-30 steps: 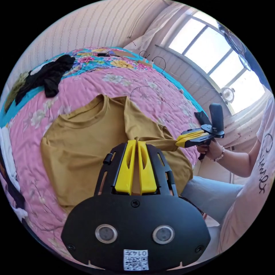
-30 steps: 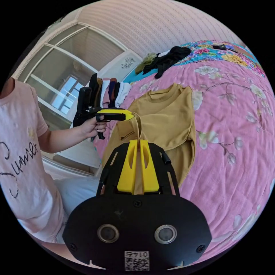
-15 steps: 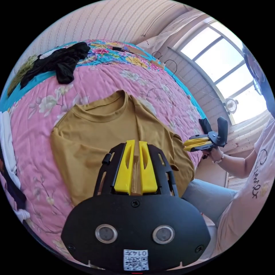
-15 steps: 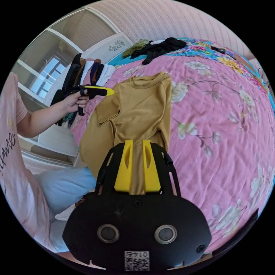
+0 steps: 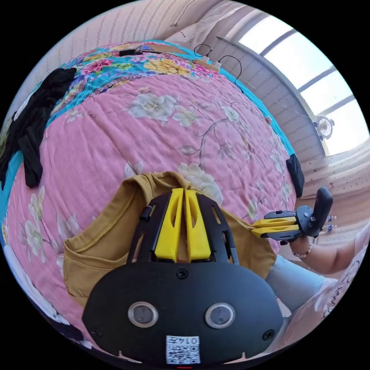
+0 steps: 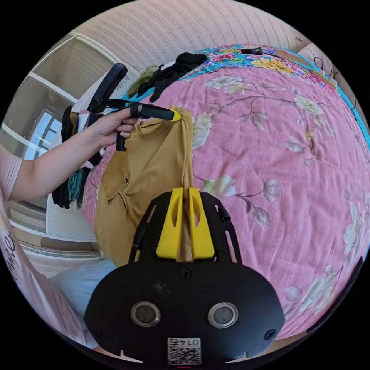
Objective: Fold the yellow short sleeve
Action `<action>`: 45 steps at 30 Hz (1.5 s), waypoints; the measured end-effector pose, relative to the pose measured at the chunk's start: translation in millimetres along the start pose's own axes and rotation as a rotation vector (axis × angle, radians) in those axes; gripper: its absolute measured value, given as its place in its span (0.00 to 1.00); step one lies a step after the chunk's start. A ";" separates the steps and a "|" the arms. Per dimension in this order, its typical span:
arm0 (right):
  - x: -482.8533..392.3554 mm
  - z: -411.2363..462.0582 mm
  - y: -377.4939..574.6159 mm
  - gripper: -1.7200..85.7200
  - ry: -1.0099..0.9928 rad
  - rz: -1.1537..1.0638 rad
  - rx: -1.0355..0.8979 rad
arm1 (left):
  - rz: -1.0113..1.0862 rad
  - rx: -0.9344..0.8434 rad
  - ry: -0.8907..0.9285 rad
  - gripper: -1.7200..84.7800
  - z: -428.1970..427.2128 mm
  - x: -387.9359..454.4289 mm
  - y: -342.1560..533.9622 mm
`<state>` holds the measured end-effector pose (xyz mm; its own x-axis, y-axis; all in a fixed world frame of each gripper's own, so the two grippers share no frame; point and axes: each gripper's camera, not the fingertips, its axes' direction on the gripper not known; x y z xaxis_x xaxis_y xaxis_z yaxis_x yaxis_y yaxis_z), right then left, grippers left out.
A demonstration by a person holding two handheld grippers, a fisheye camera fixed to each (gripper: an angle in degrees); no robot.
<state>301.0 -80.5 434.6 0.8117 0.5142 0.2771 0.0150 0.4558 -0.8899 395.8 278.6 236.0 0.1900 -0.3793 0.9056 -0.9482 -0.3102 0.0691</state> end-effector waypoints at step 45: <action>61.5 32.8 -185.5 0.05 -0.109 0.083 0.001 | -0.705 0.365 -0.027 0.11 -212.6 -196.8 346.4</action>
<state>329.0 -109.6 628.6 0.7418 0.6261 0.2405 -0.0501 0.4093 -0.9110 -24.2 431.1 170.7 0.7251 -0.0063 0.6887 -0.4592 -0.7497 0.4766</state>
